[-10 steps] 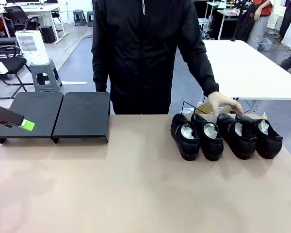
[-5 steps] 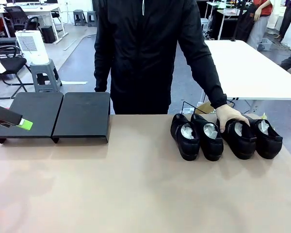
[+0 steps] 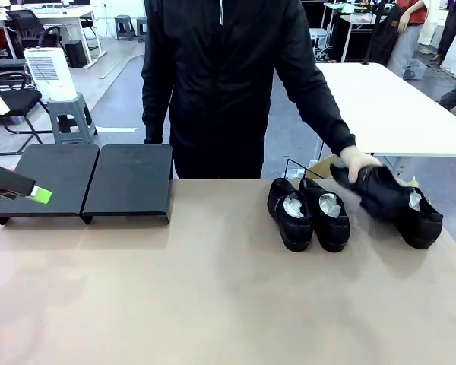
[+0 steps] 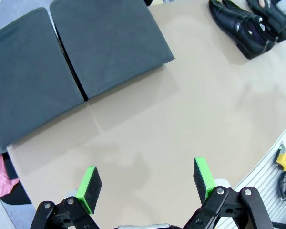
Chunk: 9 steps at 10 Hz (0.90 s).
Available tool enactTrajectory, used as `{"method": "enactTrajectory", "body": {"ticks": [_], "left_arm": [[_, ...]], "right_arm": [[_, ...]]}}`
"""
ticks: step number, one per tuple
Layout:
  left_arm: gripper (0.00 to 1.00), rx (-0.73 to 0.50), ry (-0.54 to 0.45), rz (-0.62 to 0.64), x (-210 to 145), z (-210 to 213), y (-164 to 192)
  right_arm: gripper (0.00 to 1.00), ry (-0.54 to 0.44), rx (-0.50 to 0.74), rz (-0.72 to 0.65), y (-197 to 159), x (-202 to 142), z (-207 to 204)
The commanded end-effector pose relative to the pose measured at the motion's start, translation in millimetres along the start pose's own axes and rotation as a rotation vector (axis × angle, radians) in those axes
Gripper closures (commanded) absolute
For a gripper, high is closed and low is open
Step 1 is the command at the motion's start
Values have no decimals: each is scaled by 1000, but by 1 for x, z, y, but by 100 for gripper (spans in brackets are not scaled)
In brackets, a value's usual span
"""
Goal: Organize the shoes by placing them on the stand.
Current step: Pick up one Shoe and place it in the middle of the table.
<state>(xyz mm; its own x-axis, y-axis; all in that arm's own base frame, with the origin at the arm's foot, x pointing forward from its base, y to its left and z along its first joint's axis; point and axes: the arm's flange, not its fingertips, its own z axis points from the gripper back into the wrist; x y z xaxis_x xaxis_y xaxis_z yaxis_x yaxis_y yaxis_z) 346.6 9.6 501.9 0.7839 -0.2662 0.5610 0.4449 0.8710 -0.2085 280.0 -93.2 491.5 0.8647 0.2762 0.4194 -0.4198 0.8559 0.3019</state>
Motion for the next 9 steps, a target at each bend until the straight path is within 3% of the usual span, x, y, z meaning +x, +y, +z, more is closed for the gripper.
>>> {"method": "enactTrajectory", "body": {"ticks": [1, 5, 7, 9], "left_arm": [[0, -14, -6, -6, 0, 1, 1], [0, -14, -6, -6, 0, 1, 1], [0, -14, -6, -6, 0, 1, 1], [0, -14, -6, -6, 0, 1, 1]], "right_arm": [[0, -15, 14, 10, -1, 1, 0], [0, 0, 0, 0, 0, 0, 0], [0, -36, -102, 10, 34, 37, -8], [0, 19, -228, 59, 77, 100, -41]]}}
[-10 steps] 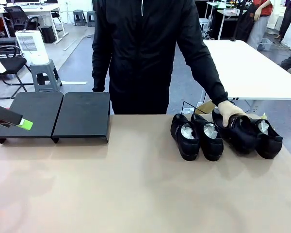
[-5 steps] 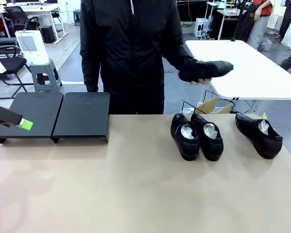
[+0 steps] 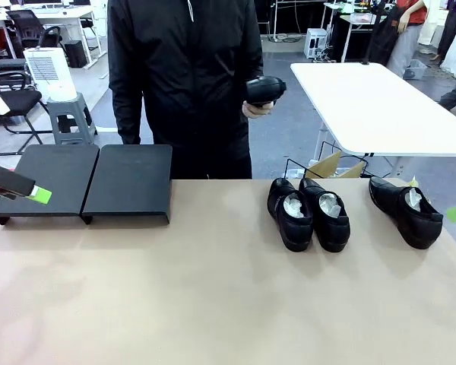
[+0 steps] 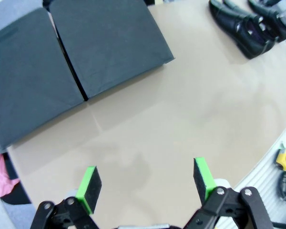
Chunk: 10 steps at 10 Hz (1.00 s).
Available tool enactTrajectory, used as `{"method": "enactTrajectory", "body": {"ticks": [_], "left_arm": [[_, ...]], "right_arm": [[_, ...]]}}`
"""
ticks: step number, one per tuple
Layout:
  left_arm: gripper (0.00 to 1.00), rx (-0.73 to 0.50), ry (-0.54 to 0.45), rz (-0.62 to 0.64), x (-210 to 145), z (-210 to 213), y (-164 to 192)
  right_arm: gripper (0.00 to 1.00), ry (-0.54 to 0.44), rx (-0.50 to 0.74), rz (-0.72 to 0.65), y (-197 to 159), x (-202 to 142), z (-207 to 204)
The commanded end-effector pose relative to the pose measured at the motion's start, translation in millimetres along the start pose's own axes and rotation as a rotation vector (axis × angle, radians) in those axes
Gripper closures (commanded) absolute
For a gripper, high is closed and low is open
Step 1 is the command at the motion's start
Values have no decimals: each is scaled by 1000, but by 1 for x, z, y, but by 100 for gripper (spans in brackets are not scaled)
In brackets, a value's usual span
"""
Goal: Organize the shoes by placing them on the stand.
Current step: Pick up one Shoe and place it in the middle of the table.
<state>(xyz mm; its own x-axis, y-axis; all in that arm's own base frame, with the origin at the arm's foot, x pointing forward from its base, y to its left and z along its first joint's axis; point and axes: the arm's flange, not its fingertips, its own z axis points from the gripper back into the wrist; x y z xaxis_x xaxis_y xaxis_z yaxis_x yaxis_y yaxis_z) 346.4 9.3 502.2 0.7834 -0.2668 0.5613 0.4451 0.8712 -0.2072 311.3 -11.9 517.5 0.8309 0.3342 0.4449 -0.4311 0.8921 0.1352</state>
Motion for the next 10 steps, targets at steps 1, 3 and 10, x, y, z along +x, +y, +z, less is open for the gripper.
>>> {"method": "enactTrajectory", "body": {"ticks": [1, 3, 10], "left_arm": [[0, -15, -6, -5, -1, 1, 1], [0, -15, -6, -5, -1, 1, 1], [0, -15, -6, -5, -1, 1, 1]], "right_arm": [[0, 77, -154, 23, 33, 74, -42], [0, 91, -266, 0, 50, 120, -82], [0, 113, -280, 36, 60, 149, -128]]}}
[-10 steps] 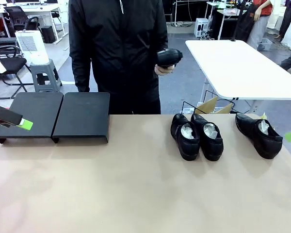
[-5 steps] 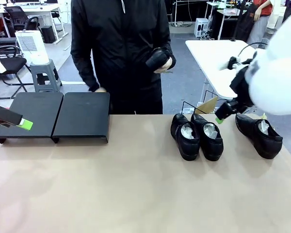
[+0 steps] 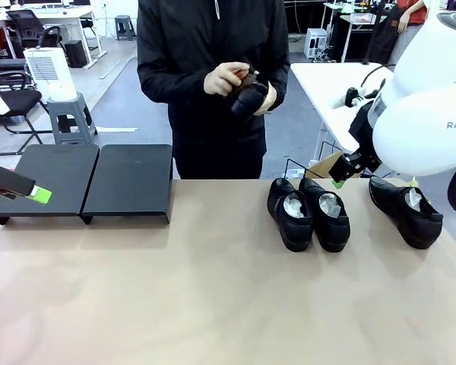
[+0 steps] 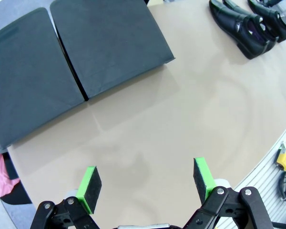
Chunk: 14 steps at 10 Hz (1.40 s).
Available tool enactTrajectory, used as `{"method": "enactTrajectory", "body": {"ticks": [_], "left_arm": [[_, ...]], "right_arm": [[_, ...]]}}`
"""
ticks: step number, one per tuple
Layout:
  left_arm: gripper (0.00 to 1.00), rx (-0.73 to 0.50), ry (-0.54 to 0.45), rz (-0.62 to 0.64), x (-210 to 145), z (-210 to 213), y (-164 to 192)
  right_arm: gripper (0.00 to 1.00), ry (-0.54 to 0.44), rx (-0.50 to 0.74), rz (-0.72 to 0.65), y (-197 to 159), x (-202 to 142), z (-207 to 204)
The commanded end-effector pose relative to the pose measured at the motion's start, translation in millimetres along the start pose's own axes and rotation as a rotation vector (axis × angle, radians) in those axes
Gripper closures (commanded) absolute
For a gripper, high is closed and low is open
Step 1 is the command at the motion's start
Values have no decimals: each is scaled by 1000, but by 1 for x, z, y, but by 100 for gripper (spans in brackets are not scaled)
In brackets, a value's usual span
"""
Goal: Organize the shoes by placing them on the stand.
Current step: Pick up one Shoe and place it in the middle of the table.
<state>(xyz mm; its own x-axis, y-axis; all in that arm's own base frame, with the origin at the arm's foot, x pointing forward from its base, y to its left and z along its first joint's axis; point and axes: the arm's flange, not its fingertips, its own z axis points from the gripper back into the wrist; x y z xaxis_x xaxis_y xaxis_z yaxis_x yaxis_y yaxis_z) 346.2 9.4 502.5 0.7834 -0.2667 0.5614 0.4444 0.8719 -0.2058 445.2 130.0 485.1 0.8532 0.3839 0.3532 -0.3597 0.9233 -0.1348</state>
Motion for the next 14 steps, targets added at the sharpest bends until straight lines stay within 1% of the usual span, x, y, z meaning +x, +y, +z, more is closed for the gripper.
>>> {"method": "enactTrajectory", "body": {"ticks": [1, 3, 4, 5, 6, 8, 9, 10, 11, 13, 14], "left_arm": [[0, -16, -6, -5, -1, 1, 1], [0, -16, -6, -5, -1, 1, 1], [0, -16, -6, -5, -1, 1, 1], [0, -16, -6, -5, -1, 1, 1], [0, -16, -6, -5, -1, 1, 1], [0, -16, -6, -5, -1, 1, 1], [0, -16, -6, -5, -1, 1, 1], [0, -16, -6, -5, -1, 1, 1], [0, -16, -6, -5, -1, 1, 1], [0, -16, -6, -5, -1, 1, 1], [0, -16, -6, -5, -1, 1, 1]], "right_arm": [[0, 23, -8, -50, -1, 6, -9], [0, 80, 12, -101, 10, 39, -29], [0, 126, 34, -94, 19, 50, -41], [0, 154, 22, -79, 23, 59, -51], [0, 183, 37, -97, 25, 66, -58], [0, 264, 49, -163, 28, 79, -67], [0, 296, 66, -233, 27, 87, -71], [0, 301, 95, -280, 26, 91, -72], [0, 289, 104, -288, 26, 91, -73], [38, 297, 113, -316, 29, 87, -78], [42, 355, 119, -343, 32, 85, -80]]}}
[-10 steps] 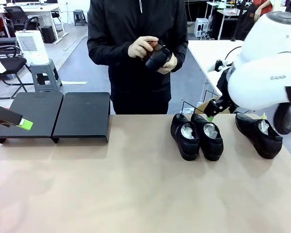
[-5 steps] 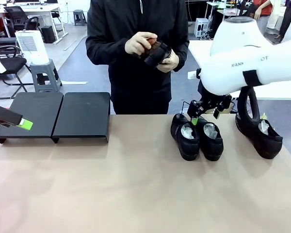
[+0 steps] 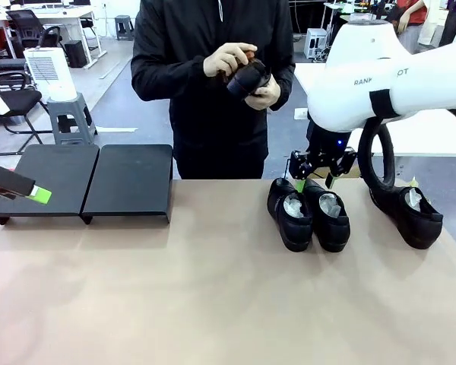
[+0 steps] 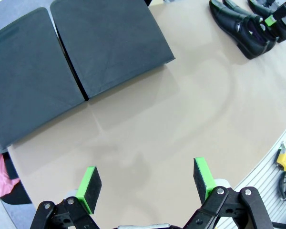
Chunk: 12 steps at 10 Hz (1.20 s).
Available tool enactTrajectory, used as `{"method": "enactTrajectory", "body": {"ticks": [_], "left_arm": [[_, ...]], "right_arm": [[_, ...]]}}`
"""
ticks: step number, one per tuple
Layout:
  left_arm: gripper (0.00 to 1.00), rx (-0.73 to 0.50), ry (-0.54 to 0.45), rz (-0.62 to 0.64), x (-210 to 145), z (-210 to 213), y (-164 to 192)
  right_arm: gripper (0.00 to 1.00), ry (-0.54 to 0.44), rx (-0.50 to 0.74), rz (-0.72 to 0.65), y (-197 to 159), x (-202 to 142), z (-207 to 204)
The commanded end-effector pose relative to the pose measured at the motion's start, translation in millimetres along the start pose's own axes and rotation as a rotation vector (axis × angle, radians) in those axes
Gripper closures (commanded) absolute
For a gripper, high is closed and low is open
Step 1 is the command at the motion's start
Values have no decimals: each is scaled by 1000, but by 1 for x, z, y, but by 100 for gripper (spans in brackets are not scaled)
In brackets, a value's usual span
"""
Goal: Organize the shoes by placing them on the stand.
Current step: Pick up one Shoe and place it in the middle of the table.
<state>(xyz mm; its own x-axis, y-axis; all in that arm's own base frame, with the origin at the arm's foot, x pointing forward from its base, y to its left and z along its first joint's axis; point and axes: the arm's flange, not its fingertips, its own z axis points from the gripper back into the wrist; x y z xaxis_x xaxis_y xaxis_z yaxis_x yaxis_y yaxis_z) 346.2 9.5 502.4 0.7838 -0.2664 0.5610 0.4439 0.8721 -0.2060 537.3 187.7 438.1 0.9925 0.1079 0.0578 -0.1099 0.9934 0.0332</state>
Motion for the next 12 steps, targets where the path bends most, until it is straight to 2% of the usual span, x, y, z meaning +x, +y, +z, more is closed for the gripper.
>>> {"method": "enactTrajectory", "body": {"ticks": [1, 5, 12], "left_arm": [[0, -17, -6, -6, 0, 1, 1], [0, -17, -6, -6, 0, 1, 1], [0, -17, -6, -6, 0, 1, 1]], "right_arm": [[42, 53, 13, -82, 7, -4, -4], [42, 54, 26, -154, 11, -9, -32], [42, 19, -1, -180, 8, 10, -66]]}}
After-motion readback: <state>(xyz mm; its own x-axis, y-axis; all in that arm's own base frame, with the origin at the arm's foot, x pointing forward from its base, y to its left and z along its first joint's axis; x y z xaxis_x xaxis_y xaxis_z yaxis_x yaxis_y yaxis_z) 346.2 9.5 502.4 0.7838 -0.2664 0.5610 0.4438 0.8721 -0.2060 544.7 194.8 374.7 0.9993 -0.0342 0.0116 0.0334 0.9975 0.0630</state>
